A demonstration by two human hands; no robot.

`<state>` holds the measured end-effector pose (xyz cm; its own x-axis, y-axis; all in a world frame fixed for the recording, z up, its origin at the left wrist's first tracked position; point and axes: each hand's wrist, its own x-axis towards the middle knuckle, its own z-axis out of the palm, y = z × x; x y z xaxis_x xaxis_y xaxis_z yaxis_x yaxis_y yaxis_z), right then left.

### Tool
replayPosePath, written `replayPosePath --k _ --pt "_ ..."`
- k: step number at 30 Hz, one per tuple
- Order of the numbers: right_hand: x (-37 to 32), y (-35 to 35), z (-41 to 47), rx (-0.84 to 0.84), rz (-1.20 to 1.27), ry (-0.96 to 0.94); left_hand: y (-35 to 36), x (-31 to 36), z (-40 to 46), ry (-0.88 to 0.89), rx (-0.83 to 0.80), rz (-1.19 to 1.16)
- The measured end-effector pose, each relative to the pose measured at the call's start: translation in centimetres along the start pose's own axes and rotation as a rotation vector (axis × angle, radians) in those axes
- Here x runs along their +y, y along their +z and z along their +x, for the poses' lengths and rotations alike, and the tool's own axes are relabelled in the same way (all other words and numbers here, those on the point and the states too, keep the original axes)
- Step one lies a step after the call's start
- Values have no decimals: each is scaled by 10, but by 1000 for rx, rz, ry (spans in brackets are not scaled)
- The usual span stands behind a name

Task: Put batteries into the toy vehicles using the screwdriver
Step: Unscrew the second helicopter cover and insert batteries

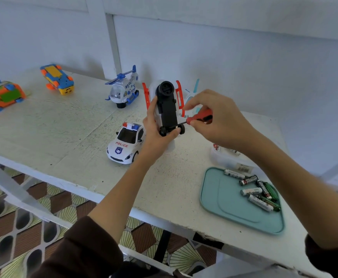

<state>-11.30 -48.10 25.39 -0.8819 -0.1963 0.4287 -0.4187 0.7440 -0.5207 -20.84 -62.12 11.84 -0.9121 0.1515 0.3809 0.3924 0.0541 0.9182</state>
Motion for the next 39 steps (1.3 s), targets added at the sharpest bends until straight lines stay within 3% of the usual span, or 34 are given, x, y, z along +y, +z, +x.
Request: replayPosePath --k 4,9,12,15,21,23,26,29,32,39 --pt "0 1 3 -11 -199 98 -1 3 -1 -34 17 -7" --pt "-2 -1 2 14 -62 -39 0 1 0 -14 10 -5" --pt "0 -1 2 26 -26 64 0 0 0 -30 13 -16" --pt "5 -1 5 -19 -184 152 0 1 -1 -33 21 -14" --pt "6 -2 4 4 -60 -47 0 0 0 -20 12 -19" --pt "3 -2 4 -25 -60 -2 0 0 1 -24 12 -22" --pt "8 -3 7 -100 -246 84 -1 1 0 -36 27 -14" --pt "9 -2 7 -19 -227 -106 -1 1 -1 -27 28 -10" --pt "10 -1 6 -57 -202 -183 -1 2 0 -25 9 -23" --pt "9 4 5 -95 -337 18 -2 2 -1 -29 18 -12"
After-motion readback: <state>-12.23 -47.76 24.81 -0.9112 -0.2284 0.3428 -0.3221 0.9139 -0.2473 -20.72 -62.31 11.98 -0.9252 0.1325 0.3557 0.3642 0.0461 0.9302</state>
